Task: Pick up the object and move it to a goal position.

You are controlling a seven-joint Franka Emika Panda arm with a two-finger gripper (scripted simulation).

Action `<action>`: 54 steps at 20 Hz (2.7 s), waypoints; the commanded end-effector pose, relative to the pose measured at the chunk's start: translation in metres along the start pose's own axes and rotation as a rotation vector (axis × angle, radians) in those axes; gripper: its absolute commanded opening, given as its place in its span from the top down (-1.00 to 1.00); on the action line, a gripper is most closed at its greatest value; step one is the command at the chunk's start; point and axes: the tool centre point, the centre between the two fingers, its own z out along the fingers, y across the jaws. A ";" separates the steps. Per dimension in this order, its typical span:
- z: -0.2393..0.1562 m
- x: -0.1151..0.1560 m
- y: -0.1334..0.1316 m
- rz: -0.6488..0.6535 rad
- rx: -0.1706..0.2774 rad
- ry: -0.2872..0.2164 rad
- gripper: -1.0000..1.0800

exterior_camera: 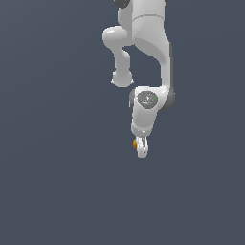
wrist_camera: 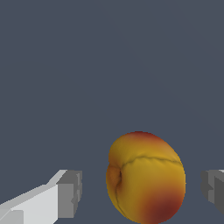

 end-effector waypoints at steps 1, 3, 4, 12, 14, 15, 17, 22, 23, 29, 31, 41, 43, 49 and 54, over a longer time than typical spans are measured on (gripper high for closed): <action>0.011 0.000 0.000 0.001 0.000 0.000 -0.92; 0.016 0.000 0.000 0.001 0.000 0.000 -0.92; 0.018 0.000 0.000 0.001 0.000 0.000 -0.92; 0.019 0.000 -0.001 0.001 0.000 0.000 1.00; 0.019 0.000 -0.001 0.001 0.000 0.000 1.00; 0.019 0.000 -0.001 0.001 0.000 0.000 1.00; 0.018 0.000 -0.001 0.002 0.001 0.000 1.00; 0.011 -0.002 0.000 0.002 0.001 0.000 1.00; 0.008 -0.002 0.001 0.002 0.001 0.000 1.00; -0.021 -0.009 0.005 0.002 0.000 -0.001 1.00; -0.036 -0.013 0.008 0.002 0.000 -0.001 1.00; -0.138 -0.035 0.022 0.003 0.000 0.000 1.00; -0.157 -0.040 0.024 0.003 0.000 0.001 1.00; -0.204 -0.051 0.030 0.003 0.001 0.002 1.00; -0.227 -0.056 0.031 0.003 0.001 0.002 1.00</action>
